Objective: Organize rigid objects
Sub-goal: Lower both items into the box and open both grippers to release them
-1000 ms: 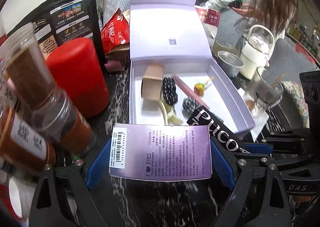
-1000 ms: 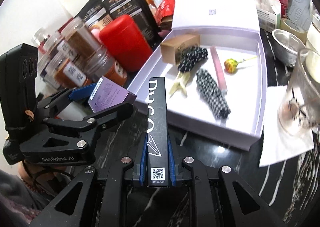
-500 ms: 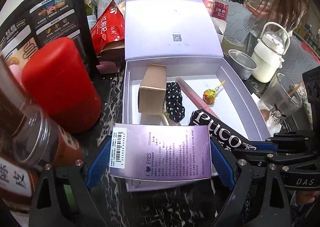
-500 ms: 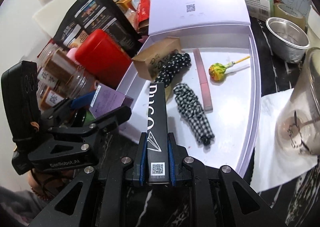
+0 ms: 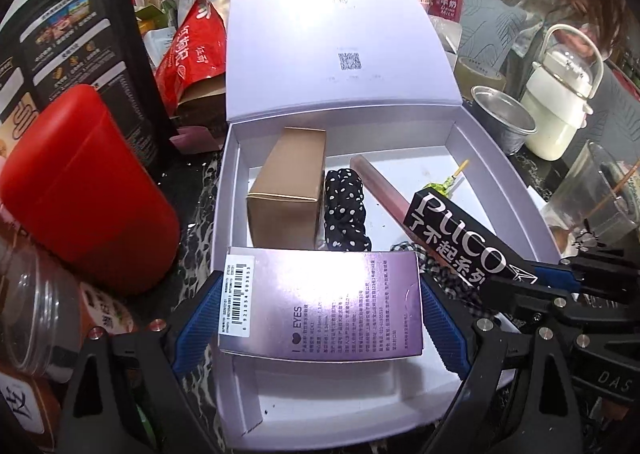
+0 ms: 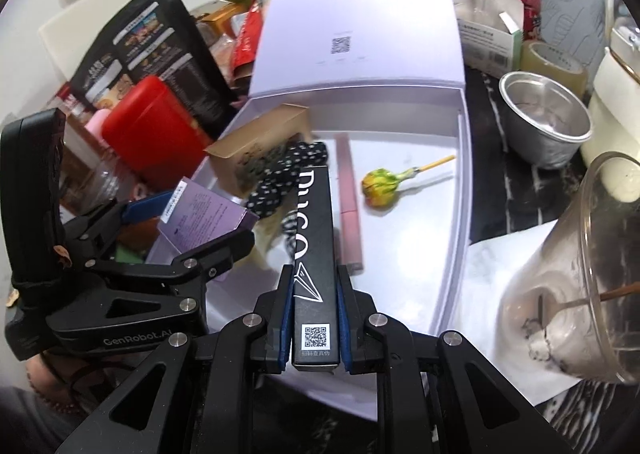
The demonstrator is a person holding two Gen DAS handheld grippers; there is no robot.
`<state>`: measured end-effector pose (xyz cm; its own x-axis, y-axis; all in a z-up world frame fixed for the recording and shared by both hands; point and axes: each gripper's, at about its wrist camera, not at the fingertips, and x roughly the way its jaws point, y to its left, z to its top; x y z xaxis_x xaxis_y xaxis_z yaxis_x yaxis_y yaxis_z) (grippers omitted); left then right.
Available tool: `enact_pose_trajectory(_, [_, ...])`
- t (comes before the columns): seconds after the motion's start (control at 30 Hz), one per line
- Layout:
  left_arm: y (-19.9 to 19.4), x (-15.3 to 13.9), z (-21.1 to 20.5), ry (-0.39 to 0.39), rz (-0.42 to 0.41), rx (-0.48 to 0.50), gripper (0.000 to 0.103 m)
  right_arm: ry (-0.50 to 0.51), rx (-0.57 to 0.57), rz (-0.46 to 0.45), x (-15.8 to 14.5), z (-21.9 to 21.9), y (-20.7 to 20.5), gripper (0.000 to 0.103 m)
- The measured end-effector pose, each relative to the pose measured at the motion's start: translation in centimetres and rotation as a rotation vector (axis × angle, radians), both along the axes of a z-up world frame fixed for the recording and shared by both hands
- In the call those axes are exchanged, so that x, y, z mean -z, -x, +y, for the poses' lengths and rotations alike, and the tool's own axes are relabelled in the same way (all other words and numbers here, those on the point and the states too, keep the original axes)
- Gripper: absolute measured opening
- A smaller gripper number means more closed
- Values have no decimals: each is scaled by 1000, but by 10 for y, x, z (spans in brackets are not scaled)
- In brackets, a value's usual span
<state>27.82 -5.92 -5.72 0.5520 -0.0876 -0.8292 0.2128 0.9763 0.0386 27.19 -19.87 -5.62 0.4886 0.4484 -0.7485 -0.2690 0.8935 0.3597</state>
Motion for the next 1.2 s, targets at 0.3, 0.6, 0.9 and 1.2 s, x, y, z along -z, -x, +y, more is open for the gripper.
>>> enact_pose_trajectory(0.3, [-10, 8, -7, -44, 14, -2, 93, 72, 4, -16, 6, 7, -7, 19])
enact_pose_trajectory(0.6, [-12, 11, -11, -82, 18, -24, 93, 130, 19, -25, 6, 10, -8, 23])
enact_pose_trajectory(0.9, [-5, -1, -6, -55, 8, -41, 94, 145, 47, -45, -4, 2, -1, 31])
enact_pose_trajectory(1.2, [11, -26, -1, -37, -47, -53, 101, 158, 53, -102, -21, -2, 13, 41])
